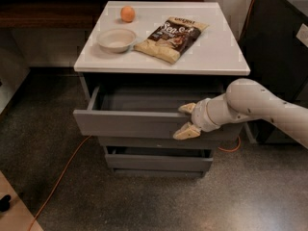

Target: Open top drawer

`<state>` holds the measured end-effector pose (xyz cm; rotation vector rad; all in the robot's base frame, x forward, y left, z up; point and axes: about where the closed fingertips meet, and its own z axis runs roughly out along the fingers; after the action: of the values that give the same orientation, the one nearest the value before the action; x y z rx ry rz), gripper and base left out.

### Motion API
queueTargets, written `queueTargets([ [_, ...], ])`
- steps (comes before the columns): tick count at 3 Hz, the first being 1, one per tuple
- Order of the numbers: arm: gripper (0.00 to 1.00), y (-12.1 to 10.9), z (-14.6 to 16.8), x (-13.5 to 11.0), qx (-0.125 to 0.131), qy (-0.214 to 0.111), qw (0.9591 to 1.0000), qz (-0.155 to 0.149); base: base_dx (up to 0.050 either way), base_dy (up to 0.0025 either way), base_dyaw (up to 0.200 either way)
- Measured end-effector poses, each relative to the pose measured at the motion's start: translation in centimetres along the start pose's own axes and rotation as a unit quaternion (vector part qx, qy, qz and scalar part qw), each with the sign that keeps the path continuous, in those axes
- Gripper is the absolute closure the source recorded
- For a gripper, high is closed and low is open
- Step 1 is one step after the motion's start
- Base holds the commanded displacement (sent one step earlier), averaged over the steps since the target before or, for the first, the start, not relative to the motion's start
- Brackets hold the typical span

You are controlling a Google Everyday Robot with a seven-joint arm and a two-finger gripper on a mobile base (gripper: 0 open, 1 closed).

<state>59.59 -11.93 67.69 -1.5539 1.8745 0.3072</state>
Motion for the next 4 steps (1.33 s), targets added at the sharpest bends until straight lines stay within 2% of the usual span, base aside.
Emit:
queueTargets([
  [1,0.65,1.6,-1.0,-1.6,-0.008,-0.018,0.9998,-0.007,0.0,0.0,0.0],
  [2,0.88,2.3,-1.6,-2.6,-0.01,-0.028,0.9995,-0.013,0.0,0.0,0.0],
  [3,1.0,2.6,-2.3,-3.4,-0.01,-0.034,0.9992,-0.019,0.0,0.0,0.0],
  [4,1.0,2.6,-2.4,-3.5,-0.009,-0.034,0.9992,-0.02,0.0,0.0,0.0],
])
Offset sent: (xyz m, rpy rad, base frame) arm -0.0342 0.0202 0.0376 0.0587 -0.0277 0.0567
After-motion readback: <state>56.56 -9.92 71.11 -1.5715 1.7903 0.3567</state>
